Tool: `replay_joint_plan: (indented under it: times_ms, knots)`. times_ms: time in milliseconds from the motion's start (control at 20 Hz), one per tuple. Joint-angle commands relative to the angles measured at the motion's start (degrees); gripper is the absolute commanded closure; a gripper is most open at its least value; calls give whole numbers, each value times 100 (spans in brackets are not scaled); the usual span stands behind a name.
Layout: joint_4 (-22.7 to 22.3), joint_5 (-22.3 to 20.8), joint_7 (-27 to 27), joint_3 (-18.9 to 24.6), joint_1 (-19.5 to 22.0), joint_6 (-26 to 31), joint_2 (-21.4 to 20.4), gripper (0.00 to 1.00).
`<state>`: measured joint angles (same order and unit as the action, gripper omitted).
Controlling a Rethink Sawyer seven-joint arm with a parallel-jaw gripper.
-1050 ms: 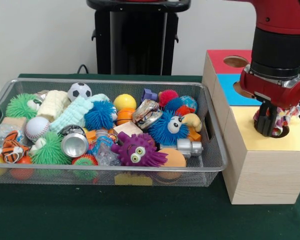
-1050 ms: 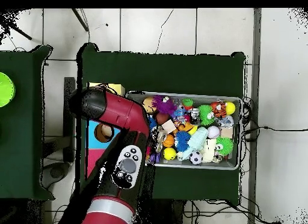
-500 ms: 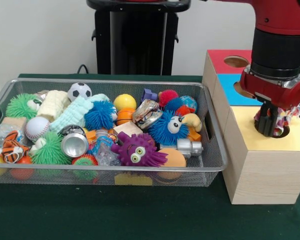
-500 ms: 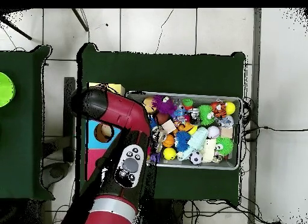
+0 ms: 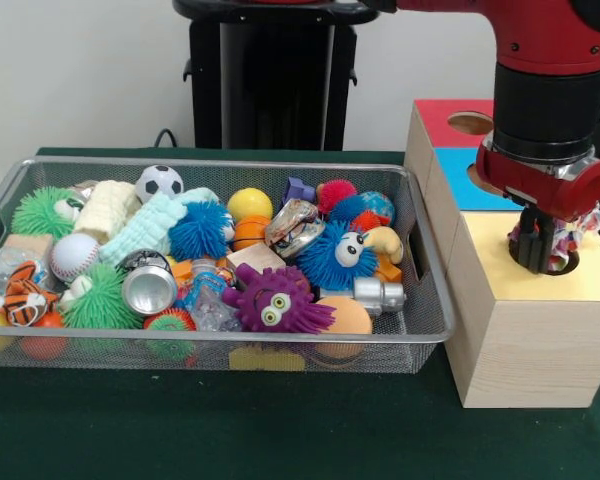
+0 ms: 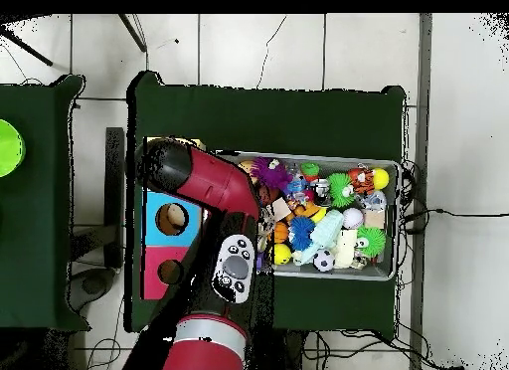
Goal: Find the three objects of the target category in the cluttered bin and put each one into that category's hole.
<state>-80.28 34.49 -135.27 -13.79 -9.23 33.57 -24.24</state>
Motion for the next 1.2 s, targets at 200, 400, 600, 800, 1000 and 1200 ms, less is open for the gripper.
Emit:
replay_joint_plan:
  times_ms: [200, 400, 600, 800, 1000, 1200]
  knots:
    - [-828, 88, -532, 903, 224, 295, -161, 100]
    - [-954, 49, -571, 929, 234, 322, -306, 100]
    - [-944, 19, -573, 953, 256, 285, -292, 100]
    - [-926, -43, -519, 979, 322, 177, -235, 100]
    - [-794, -154, -363, 1016, 448, -79, -20, 100]
    - [-511, -330, -387, 876, 432, -280, 267, 100]
